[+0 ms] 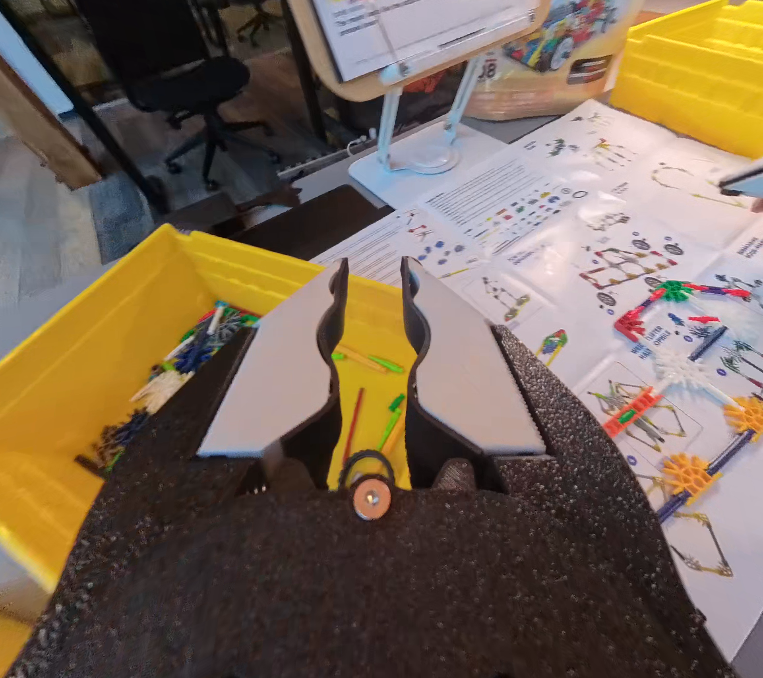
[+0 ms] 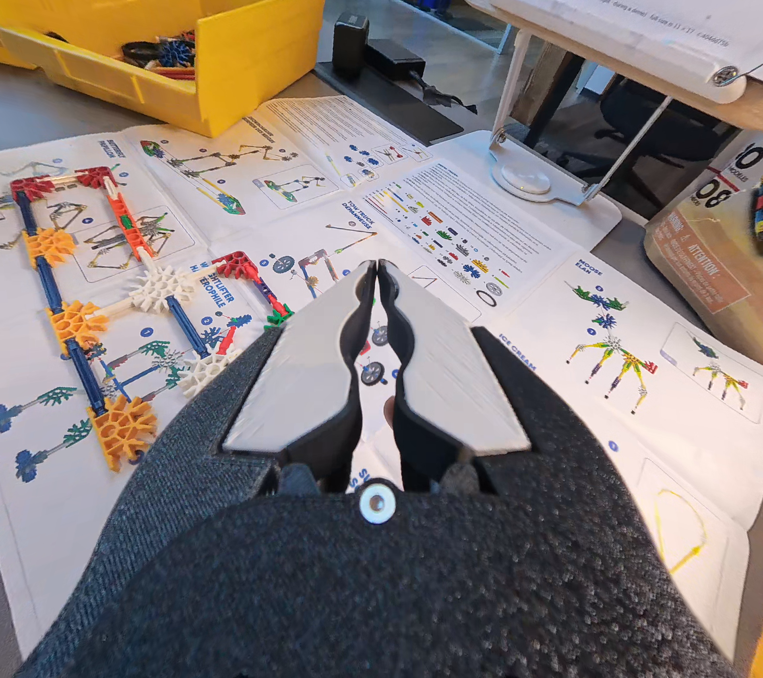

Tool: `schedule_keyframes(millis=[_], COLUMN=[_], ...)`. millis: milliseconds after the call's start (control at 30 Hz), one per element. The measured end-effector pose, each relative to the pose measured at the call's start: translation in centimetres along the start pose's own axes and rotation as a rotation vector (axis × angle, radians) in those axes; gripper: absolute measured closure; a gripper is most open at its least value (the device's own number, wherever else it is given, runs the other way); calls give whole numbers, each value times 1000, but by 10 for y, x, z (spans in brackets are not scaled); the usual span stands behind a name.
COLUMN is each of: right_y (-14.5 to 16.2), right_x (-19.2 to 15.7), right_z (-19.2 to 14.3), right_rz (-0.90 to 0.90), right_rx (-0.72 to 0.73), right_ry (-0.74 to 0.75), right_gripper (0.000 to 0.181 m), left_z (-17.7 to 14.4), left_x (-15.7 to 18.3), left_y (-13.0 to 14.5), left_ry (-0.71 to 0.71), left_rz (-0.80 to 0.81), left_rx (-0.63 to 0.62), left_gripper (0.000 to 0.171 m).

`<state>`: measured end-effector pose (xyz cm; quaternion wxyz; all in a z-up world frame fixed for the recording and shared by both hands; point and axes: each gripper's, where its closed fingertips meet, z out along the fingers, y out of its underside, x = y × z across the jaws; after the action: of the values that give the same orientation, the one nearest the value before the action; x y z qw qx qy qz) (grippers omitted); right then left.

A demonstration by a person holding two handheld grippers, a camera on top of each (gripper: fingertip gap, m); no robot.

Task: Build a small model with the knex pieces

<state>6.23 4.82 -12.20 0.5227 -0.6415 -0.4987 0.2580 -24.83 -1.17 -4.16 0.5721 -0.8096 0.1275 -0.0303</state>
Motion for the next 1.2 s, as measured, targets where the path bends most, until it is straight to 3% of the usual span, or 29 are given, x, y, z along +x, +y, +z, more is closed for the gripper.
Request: schedule_keyframes(millis=[133,267,400,567,967,1200], right_y=[2,4,8,15,26,31], right_x=[-3,-4,1,7,5,3], right_z=[1,1,0,0,5,7], right_rz=[-5,-27,-44,-13,-3,-4], right_rx=[-5,-13,-23,-30,-59,-79], right_ry=[-9,-8,10,7,-21,-28], right_gripper=[181,181,181,181,181,181], left_z=[24,58,78,85,88,87], left_x=[-66,-115,-124,-121,-117,-114], left_y=[10,70,119,140,159,160], left_ry=[-41,-40,30,100,155,183], left_rz=[68,168,189,232,306,254], left_rx=[-274,-635,-822,-918,-984,-993], left_gripper=[148,151,155,158,164,167])
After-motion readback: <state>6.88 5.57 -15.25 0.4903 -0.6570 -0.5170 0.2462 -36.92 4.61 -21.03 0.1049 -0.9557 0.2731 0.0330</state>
